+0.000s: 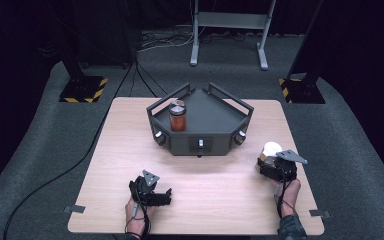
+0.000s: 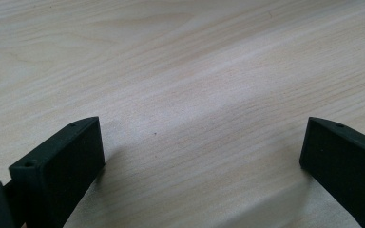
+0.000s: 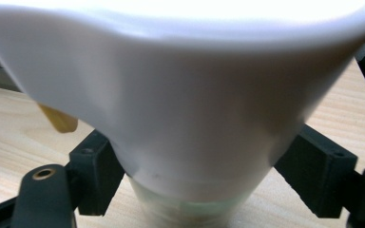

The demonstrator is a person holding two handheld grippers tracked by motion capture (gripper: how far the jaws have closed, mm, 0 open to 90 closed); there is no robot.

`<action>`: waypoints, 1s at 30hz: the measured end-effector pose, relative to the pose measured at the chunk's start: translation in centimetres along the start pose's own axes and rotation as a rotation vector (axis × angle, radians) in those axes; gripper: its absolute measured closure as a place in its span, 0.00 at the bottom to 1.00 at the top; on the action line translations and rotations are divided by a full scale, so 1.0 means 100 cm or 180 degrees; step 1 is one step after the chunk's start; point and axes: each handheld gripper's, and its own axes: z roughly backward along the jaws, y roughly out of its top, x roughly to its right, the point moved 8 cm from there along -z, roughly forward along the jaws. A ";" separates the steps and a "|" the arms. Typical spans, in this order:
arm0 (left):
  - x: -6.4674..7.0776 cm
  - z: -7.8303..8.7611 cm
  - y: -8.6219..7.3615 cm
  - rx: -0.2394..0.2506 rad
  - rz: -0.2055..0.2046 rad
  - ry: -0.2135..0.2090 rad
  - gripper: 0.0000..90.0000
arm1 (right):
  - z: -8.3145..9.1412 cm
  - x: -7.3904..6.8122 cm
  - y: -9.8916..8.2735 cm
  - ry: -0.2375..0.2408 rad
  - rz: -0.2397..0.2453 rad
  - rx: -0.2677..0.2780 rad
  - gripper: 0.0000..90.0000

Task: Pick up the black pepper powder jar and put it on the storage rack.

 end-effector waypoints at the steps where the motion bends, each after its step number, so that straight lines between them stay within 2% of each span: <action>1: -0.001 0.000 0.000 -0.0004 0.0003 -0.0008 0.01 | 0.000 0.000 -0.001 0.0028 -0.0009 0.0009 0.29; 4: -0.002 0.000 0.000 -0.0015 0.0007 -0.0021 0.01 | 0.001 -0.004 0.000 0.0006 0.0062 0.0020 0.33; 11: -0.001 0.000 0.000 -0.0008 -0.0004 -0.0024 0.01 | 0.002 -0.004 0.000 0.0000 0.0003 0.0028 0.33; 14: -0.001 0.000 0.000 -0.0006 -0.0006 -0.0023 0.01 | 0.002 -0.003 0.001 0.0050 -0.0031 0.0021 0.33; 17: -0.001 0.000 0.000 -0.0002 -0.0014 -0.0017 0.01 | 0.006 -0.005 0.005 0.0057 0.0016 0.0031 0.33; 24: -0.001 0.000 0.001 -0.0007 -0.0008 -0.0024 0.01 | 0.016 -0.006 0.019 0.0085 -0.0002 0.0091 0.33; 30: 0.000 0.000 0.000 0.0004 -0.0014 -0.0012 0.01 | 0.023 -0.011 0.033 0.0129 0.0069 0.0129 0.33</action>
